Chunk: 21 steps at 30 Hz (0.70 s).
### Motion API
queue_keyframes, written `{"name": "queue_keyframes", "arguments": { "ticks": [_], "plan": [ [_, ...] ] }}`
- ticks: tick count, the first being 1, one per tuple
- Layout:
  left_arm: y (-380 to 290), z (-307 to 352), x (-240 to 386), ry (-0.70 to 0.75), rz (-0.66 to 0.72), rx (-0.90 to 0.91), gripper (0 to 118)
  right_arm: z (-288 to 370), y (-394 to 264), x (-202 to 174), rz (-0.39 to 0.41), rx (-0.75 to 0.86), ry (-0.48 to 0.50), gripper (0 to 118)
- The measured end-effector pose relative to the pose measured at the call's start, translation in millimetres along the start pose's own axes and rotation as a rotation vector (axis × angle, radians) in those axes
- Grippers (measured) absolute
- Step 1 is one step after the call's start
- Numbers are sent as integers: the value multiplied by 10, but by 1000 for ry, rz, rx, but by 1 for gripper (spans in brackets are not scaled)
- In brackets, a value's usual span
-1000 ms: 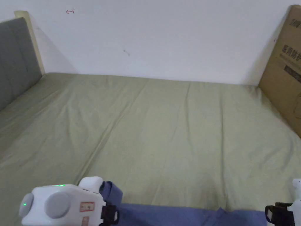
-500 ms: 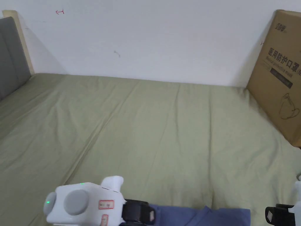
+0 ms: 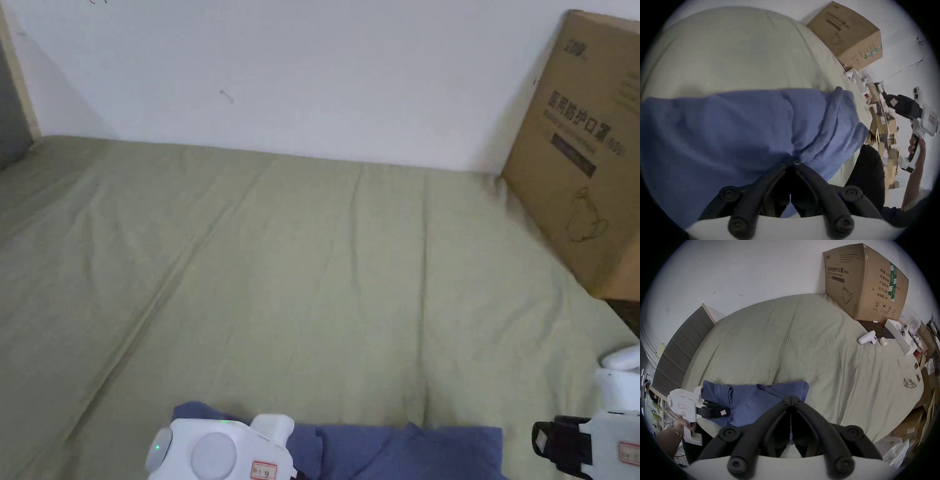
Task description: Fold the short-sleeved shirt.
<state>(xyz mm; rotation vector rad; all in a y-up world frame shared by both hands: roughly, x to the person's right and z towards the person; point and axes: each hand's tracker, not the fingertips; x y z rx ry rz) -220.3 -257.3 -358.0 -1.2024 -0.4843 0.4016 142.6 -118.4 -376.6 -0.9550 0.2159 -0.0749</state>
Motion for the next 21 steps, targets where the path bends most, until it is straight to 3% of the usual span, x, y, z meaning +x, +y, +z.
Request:
{"name": "queue_keyframes", "arguments": {
  "ticks": [3,6,9,13,14,15,16,17,18,19,20,21],
  "plan": [
    [55,-141,-221,-79,108,21,0,14,5,-14,-2,-12,9,0],
    [23,24,-195,-106,71,6,0,9,13,-6,2,-9,9,0],
    [-11,422,-445,-214,78,92,0,-4,41,-8,9,-5,3,0],
    [-83,1201,-1172,-226,168,278,1,-29,69,-78,8,-3,15,0],
    [-104,1326,-1437,-280,240,284,9,-44,69,-98,15,-6,18,0],
    [-133,1407,-1647,-327,313,261,26,-61,69,-114,23,-8,17,0],
    [-156,1461,-1811,-335,348,234,61,-75,73,-128,31,-8,14,0],
    [-184,1522,-1848,-298,340,228,89,-90,83,-142,38,-12,9,0],
    [-206,1520,-1921,-271,334,228,89,-105,75,-127,42,-17,6,0],
    [-225,1509,-2019,-234,333,225,98,-110,77,-131,42,-19,3,0],
    [-239,1480,-2100,-245,335,225,116,-107,78,-138,42,-20,2,0],
    [-288,1447,-2101,-257,332,216,118,-103,79,-144,40,-21,2,0]
  ]
}}
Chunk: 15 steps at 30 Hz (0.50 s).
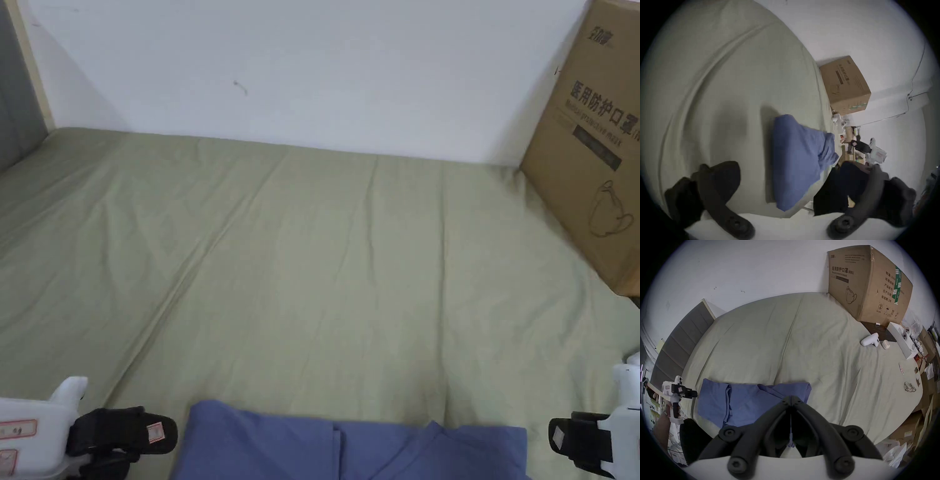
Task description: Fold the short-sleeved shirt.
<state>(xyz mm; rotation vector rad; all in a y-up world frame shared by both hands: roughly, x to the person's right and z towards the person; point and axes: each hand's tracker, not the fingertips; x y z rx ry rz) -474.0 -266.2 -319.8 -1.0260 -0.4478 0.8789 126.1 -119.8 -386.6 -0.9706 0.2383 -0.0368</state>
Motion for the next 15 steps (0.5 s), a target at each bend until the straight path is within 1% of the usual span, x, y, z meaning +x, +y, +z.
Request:
{"name": "queue_keyframes", "arguments": {
  "ticks": [2,4,6,8,11,12,13,14,15],
  "plan": [
    [7,-179,-135,-66,91,-4,118,-21,0,3,0,-8,-3,0],
    [-64,-468,-152,-170,138,-65,118,-55,3,-27,24,-34,-35,0],
    [-86,-713,-81,-288,108,-75,118,-55,-6,-48,35,-42,-47,0],
    [-124,-978,2,-407,135,-122,118,-41,-5,-54,34,-46,-46,0],
    [-139,-1195,5,-460,132,-107,118,-30,-5,-74,39,-49,-50,0],
    [-146,-1184,-13,-471,128,-94,115,-27,-2,-81,44,-50,-52,0],
    [-154,-1181,-40,-461,131,-87,96,-36,2,-77,49,-52,-54,0],
    [-155,-1178,-93,-419,139,-72,59,-38,5,-80,54,-54,-55,0],
    [-162,-1198,-143,-332,145,-74,10,-42,6,-84,57,-54,-56,0]
  ]
}}
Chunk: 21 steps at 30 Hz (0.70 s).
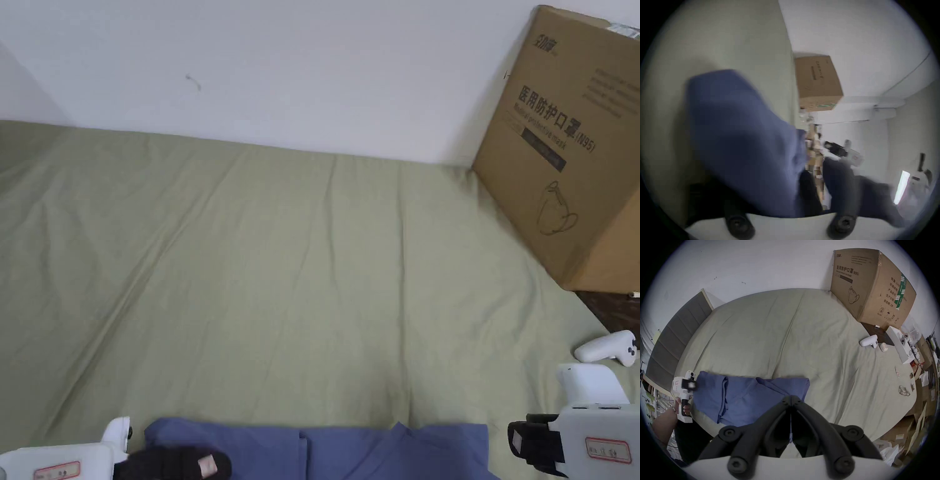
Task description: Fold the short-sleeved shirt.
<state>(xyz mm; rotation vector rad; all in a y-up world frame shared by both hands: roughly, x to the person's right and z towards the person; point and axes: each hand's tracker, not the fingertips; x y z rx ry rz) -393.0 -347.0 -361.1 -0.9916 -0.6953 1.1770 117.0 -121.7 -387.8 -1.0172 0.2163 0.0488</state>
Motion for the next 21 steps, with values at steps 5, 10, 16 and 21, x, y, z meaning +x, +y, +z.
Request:
{"name": "queue_keyframes", "arguments": {
  "ticks": [5,10,16,21],
  "plan": [
    [-21,40,113,189,-66,-4,7,-36,16,-74,-4,-1,18,0],
    [-151,306,893,481,-257,91,7,-58,42,-95,5,6,48,0],
    [-279,692,1600,1178,-643,131,7,-115,10,-97,0,16,92,0],
    [-323,445,1790,938,-508,117,7,-124,-77,-67,-12,17,121,0]
  ]
}}
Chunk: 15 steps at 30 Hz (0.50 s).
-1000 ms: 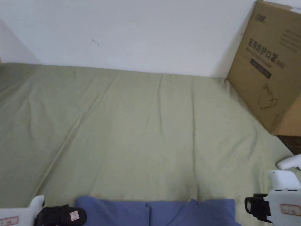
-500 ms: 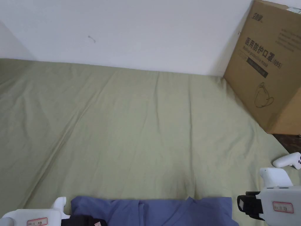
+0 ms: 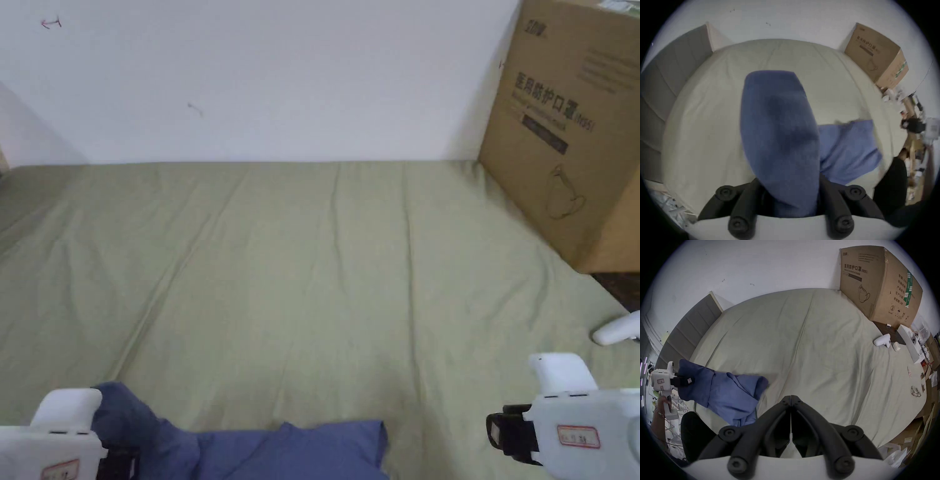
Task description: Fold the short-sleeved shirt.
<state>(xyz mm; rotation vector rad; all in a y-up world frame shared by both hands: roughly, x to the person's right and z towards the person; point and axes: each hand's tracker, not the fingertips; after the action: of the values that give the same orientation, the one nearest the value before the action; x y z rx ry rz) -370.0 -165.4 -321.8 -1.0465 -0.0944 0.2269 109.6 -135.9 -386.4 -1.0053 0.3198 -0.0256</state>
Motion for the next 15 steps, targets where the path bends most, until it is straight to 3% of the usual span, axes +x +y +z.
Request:
{"name": "queue_keyframes", "arguments": {
  "ticks": [4,9,10,13,15],
  "plan": [
    [94,-322,644,-201,41,-54,7,47,-80,74,-8,-1,8,0],
    [102,-1039,1307,-325,43,-185,12,128,-172,215,-22,-5,-14,0],
    [87,-1137,1392,-363,55,-189,29,138,-190,255,-32,-6,-16,0],
    [67,-1314,1477,-503,149,-226,114,177,-223,330,-53,-13,-23,0],
    [63,-1245,1529,-638,212,-223,117,178,-239,366,-59,-15,-29,0]
  ]
}}
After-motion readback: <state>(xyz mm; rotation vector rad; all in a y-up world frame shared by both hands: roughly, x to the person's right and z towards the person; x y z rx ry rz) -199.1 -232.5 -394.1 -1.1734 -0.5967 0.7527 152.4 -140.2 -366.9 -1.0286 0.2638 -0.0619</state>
